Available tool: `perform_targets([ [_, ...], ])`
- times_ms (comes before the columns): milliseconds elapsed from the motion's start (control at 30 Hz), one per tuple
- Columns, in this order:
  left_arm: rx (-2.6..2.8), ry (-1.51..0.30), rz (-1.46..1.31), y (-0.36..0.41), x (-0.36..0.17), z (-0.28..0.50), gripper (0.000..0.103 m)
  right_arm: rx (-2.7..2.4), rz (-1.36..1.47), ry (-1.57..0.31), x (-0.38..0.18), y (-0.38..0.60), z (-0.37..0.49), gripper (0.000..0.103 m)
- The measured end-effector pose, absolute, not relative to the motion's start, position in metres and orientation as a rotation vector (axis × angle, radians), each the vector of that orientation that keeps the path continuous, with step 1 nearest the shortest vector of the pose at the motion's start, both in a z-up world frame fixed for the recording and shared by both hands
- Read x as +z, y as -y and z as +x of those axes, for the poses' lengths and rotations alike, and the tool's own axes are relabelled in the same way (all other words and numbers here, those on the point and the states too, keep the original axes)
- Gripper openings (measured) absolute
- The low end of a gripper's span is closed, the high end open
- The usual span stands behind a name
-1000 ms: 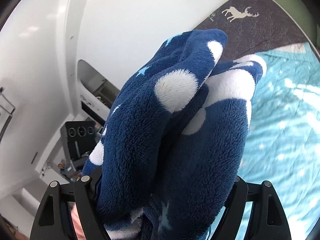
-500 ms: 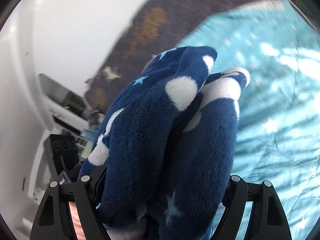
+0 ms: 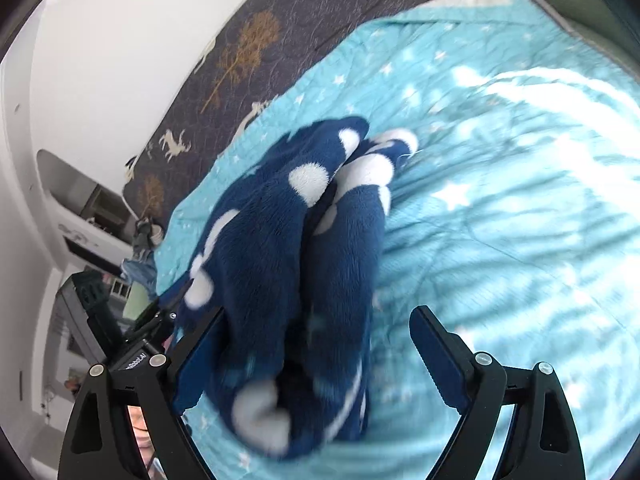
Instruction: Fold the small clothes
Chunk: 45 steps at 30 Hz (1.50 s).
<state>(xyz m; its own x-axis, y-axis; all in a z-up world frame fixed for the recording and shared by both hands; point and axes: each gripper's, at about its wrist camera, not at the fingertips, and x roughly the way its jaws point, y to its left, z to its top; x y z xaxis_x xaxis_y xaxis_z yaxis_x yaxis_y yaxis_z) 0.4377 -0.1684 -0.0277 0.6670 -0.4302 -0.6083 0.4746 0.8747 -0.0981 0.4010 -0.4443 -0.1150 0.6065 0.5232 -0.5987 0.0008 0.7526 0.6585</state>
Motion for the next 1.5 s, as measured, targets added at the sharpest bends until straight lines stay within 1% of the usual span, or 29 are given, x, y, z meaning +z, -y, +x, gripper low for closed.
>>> perform_targets([
  [133,-0.563,-0.597,0.139,0.17,0.001,0.384,0.088,0.26,0.532,-0.804,-0.083,0.43,0.348,0.092],
  [233,-0.567,-0.549,0.181,0.169,0.021,0.335,0.089,0.164,0.389,-0.769,-0.048,0.394,0.319,0.092],
  [367,-0.442,-0.524,0.176,0.151,0.029,0.28,0.092,-0.003,0.161,-0.696,-0.023,0.349,0.252,0.092],
  [400,-0.431,-0.518,0.165,0.146,0.029,0.267,0.093,-0.029,0.108,-0.671,-0.014,0.328,0.249,0.092],
  [467,-0.411,-0.486,0.135,0.13,0.027,0.234,0.095,-0.108,-0.002,-0.621,-0.013,0.307,0.22,0.092],
  [500,-0.399,-0.477,0.13,0.124,0.026,0.223,0.098,-0.135,-0.026,-0.611,-0.014,0.3,0.209,0.092],
  [700,-0.265,-0.467,0.07,0.086,0.018,0.163,0.099,-0.133,0.032,-0.619,-0.024,0.265,0.151,0.092],
  [800,-0.269,-0.472,0.06,0.071,0.021,0.145,0.099,-0.146,0.025,-0.614,-0.017,0.249,0.132,0.092],
  [933,-0.229,-0.431,0.072,0.061,0.028,0.124,0.099,-0.109,0.092,-0.618,-0.008,0.24,0.117,0.092],
  [1067,-0.203,-0.413,0.066,0.057,0.026,0.107,0.1,-0.103,0.077,-0.605,-0.003,0.232,0.102,0.092],
  [1333,-0.228,-0.468,0.102,0.063,0.013,0.092,0.1,-0.097,0.096,-0.624,-0.01,0.223,0.089,0.093],
  [1500,-0.238,-0.469,0.113,0.067,0.013,0.084,0.1,-0.096,0.093,-0.617,-0.009,0.217,0.084,0.093],
])
